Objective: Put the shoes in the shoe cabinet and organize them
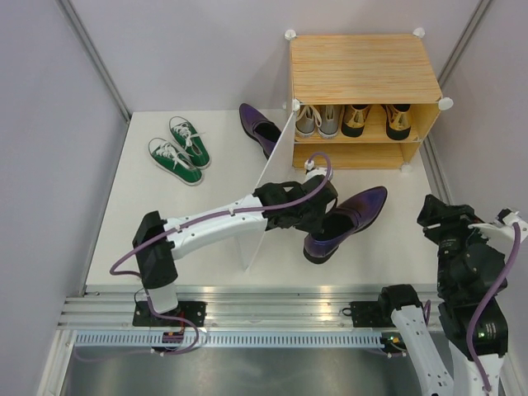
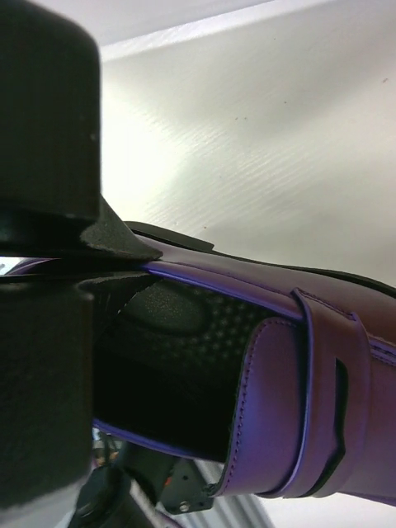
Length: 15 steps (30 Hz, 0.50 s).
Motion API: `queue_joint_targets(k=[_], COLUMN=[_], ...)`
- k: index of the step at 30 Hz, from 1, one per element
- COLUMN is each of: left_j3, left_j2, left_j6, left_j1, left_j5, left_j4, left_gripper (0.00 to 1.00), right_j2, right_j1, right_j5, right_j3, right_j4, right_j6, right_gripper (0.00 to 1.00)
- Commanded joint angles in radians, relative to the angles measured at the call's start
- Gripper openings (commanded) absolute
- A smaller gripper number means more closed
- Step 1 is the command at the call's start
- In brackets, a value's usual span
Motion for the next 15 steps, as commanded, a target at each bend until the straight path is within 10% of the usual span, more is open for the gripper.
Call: queue_joint_targets(k=[1, 15], left_j3=[-0.010, -0.267], left_j2=[0.007, -0.039], left_j6=[-0.156, -0.443], left_j1=[0.011, 0.082], left_j5=[-0.082, -0.266], left_j4=[0.181, 0.209], left_gripper=[0.02, 0.02], right_j2=[0.024, 0.056], right_j1=[0.002, 0.004], right_j5=[-0.041, -0.139], right_j3=[-0.034, -0.167], right_j4=[0.036, 0.104], right_j6=[-0.022, -0.030], right_gripper=[0.56, 0.56])
